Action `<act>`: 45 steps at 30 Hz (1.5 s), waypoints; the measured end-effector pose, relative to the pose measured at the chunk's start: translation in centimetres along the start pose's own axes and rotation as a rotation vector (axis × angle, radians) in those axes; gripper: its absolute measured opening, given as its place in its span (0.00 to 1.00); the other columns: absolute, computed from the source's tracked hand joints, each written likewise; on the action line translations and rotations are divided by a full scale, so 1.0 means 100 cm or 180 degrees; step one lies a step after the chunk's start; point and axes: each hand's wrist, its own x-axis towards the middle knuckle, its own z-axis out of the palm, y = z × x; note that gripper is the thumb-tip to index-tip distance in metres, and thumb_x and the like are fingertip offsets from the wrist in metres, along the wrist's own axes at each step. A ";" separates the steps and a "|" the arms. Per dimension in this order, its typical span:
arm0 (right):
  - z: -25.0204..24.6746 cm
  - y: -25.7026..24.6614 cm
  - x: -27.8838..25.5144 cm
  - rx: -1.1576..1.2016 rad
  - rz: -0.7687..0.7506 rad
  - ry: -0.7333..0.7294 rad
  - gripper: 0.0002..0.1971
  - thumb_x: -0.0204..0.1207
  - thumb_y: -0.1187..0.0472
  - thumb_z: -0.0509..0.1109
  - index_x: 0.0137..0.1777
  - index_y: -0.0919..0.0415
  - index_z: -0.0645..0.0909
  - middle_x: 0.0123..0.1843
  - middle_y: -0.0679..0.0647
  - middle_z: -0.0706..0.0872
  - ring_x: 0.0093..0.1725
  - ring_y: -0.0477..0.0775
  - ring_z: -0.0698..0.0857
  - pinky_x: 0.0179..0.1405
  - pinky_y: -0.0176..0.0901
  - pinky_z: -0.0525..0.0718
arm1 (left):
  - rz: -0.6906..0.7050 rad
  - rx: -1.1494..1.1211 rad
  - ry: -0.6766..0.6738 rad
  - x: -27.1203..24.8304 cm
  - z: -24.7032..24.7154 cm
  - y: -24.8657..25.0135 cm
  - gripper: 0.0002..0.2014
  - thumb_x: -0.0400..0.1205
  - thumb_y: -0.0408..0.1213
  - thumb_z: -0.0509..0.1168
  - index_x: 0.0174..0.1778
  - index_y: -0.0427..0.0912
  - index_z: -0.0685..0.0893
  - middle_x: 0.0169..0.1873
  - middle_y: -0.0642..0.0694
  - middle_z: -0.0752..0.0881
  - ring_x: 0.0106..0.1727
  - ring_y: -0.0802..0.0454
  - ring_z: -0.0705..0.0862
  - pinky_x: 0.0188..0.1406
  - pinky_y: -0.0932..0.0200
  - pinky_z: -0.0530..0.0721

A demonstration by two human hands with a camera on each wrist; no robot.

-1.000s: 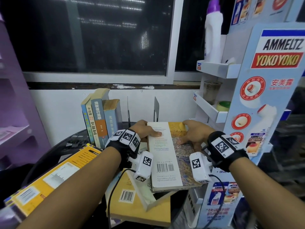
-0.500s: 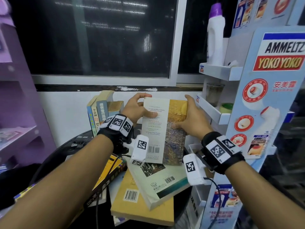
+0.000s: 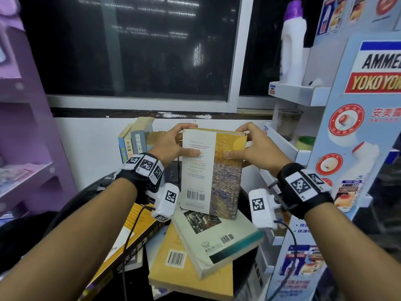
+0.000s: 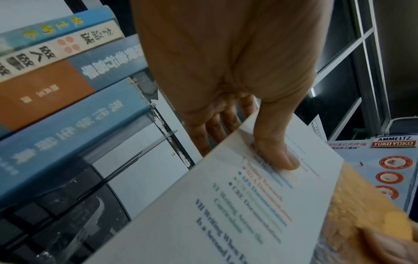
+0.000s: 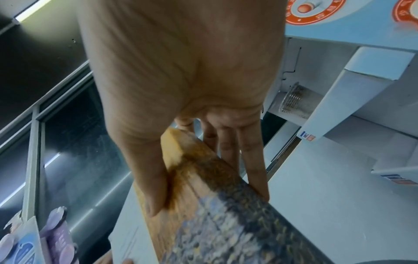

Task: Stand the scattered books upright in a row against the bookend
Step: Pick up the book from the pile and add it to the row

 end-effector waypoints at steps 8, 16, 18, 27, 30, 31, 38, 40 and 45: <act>0.020 -0.010 0.001 -0.0392 -0.0269 0.0108 0.31 0.60 0.50 0.85 0.59 0.47 0.73 0.49 0.55 0.85 0.46 0.56 0.88 0.36 0.56 0.91 | -0.0030 0.0039 0.0048 0.006 -0.002 -0.005 0.32 0.74 0.20 0.71 0.69 0.53 0.75 0.60 0.42 0.85 0.63 0.43 0.83 0.55 0.43 0.87; 0.028 -0.034 -0.003 -0.0583 -0.0239 -0.0160 0.31 0.62 0.51 0.84 0.60 0.51 0.71 0.48 0.53 0.83 0.42 0.53 0.87 0.25 0.46 0.89 | -0.0189 -0.0086 -0.0104 0.005 -0.015 -0.004 0.33 0.76 0.17 0.66 0.74 0.50 0.72 0.55 0.44 0.85 0.59 0.43 0.84 0.51 0.43 0.86; 0.031 -0.039 -0.002 -0.0653 -0.0177 -0.0207 0.34 0.61 0.50 0.84 0.64 0.49 0.72 0.54 0.55 0.82 0.47 0.55 0.87 0.32 0.49 0.91 | -0.0197 -0.0020 -0.0081 0.004 -0.017 -0.004 0.33 0.76 0.17 0.66 0.73 0.50 0.72 0.55 0.43 0.86 0.59 0.43 0.84 0.52 0.44 0.86; 0.044 -0.046 -0.010 -0.0728 -0.0388 0.0092 0.37 0.63 0.50 0.83 0.74 0.50 0.76 0.57 0.49 0.83 0.51 0.49 0.82 0.49 0.41 0.83 | -0.0039 0.0362 0.0287 -0.002 -0.040 -0.004 0.23 0.79 0.27 0.68 0.71 0.44 0.75 0.57 0.46 0.86 0.64 0.47 0.82 0.64 0.49 0.81; 0.048 -0.047 -0.010 -0.0671 -0.0398 0.0181 0.37 0.63 0.50 0.83 0.74 0.50 0.77 0.62 0.50 0.85 0.54 0.50 0.82 0.56 0.44 0.84 | 0.0225 0.0482 0.0773 -0.001 -0.051 -0.004 0.19 0.80 0.26 0.67 0.67 0.42 0.79 0.56 0.46 0.86 0.63 0.49 0.83 0.63 0.55 0.81; 0.050 -0.047 -0.009 -0.0650 -0.0392 0.0197 0.36 0.63 0.50 0.83 0.74 0.50 0.77 0.63 0.51 0.85 0.55 0.51 0.82 0.58 0.46 0.85 | 0.0329 0.0629 0.0946 -0.001 -0.054 -0.005 0.18 0.79 0.28 0.67 0.65 0.43 0.80 0.56 0.47 0.86 0.62 0.49 0.84 0.61 0.58 0.82; 0.061 -0.052 0.002 -0.0549 -0.0397 0.0354 0.34 0.66 0.52 0.81 0.74 0.52 0.77 0.62 0.53 0.85 0.56 0.52 0.83 0.60 0.49 0.85 | 0.0593 0.2576 0.1599 0.009 -0.078 -0.014 0.23 0.75 0.53 0.68 0.65 0.50 0.82 0.64 0.50 0.84 0.62 0.47 0.83 0.65 0.46 0.80; 0.065 -0.052 0.007 -0.0480 -0.0381 0.0372 0.34 0.66 0.52 0.81 0.74 0.52 0.76 0.62 0.53 0.85 0.55 0.52 0.83 0.58 0.47 0.85 | 0.0665 0.3122 0.1669 0.011 -0.081 -0.018 0.24 0.76 0.55 0.67 0.66 0.47 0.81 0.65 0.46 0.84 0.65 0.45 0.80 0.68 0.47 0.76; 0.071 -0.055 0.019 -0.0506 -0.0461 0.0509 0.33 0.67 0.51 0.80 0.74 0.51 0.77 0.60 0.52 0.86 0.53 0.49 0.81 0.54 0.39 0.80 | 0.0449 0.3618 0.1662 0.021 -0.087 -0.030 0.30 0.77 0.60 0.62 0.71 0.46 0.76 0.66 0.43 0.81 0.68 0.43 0.76 0.73 0.44 0.67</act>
